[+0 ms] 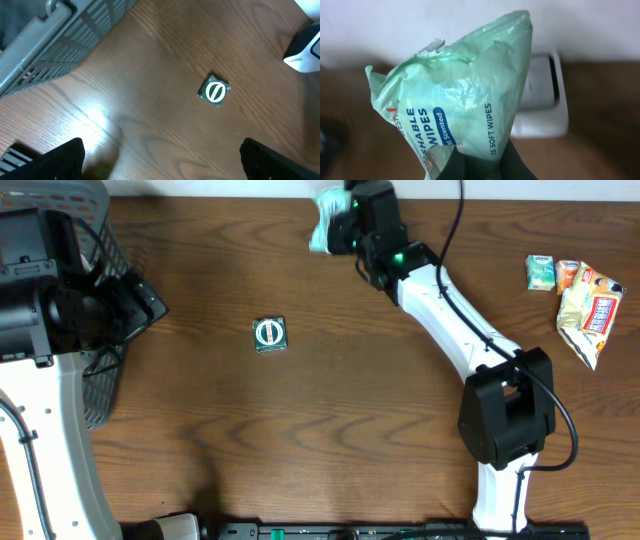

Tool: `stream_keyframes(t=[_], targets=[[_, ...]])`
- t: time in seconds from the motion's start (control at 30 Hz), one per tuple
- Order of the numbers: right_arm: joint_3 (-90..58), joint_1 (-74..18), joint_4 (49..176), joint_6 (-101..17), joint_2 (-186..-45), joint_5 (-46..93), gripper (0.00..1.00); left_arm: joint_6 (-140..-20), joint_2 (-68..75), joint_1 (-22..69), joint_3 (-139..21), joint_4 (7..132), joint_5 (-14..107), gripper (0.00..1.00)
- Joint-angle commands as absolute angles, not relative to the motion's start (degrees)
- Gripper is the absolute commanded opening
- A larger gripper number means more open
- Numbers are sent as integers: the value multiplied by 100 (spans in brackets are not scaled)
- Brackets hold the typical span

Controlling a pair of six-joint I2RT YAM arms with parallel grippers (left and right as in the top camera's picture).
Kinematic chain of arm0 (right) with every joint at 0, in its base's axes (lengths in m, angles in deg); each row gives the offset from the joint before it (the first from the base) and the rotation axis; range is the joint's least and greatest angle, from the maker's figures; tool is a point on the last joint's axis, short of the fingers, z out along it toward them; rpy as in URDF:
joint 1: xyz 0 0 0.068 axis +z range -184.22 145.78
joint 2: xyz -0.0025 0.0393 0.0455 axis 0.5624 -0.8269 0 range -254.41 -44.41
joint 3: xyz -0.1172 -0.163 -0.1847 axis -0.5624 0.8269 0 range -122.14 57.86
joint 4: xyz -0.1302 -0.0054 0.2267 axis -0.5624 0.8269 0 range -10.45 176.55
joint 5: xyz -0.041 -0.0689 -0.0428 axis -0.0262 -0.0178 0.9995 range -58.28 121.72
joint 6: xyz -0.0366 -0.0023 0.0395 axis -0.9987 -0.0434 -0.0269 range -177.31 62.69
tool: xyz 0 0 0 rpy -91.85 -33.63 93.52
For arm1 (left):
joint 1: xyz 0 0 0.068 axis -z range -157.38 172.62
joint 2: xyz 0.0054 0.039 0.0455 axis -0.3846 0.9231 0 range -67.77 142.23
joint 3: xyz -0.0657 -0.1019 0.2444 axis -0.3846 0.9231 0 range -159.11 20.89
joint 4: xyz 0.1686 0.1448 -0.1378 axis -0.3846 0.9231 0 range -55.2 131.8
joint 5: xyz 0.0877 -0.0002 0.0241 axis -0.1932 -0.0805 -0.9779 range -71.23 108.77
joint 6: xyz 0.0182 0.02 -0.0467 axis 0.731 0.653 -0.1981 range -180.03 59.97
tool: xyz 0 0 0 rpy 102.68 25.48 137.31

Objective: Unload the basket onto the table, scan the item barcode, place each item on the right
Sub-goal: 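Lift the teal pack with the right gripper up to the scanner face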

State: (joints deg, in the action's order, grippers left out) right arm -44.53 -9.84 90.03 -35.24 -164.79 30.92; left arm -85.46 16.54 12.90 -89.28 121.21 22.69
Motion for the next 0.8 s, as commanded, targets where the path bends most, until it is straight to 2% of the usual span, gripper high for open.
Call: stream_keyframes(t=[0.0,0.33,0.57,0.77], targets=[[-4541,-1216,8393,-3046,-16802,3184,1,-8493,1646,1266,-8959,12130,2232,98],[-5159,-1478,7853,-3083,-17832,3066,1,-8493,1646,1266,-8959,12130,2232,98],[-5216,-1456,7750,-3277,-17814,3153,1,-8493,1646,1266,-8959,12130,2232,98],[-5255,-1957,8856,-3682,-17102,3167,1,-8493,1646,1266,-8959,12130,2232,98]])
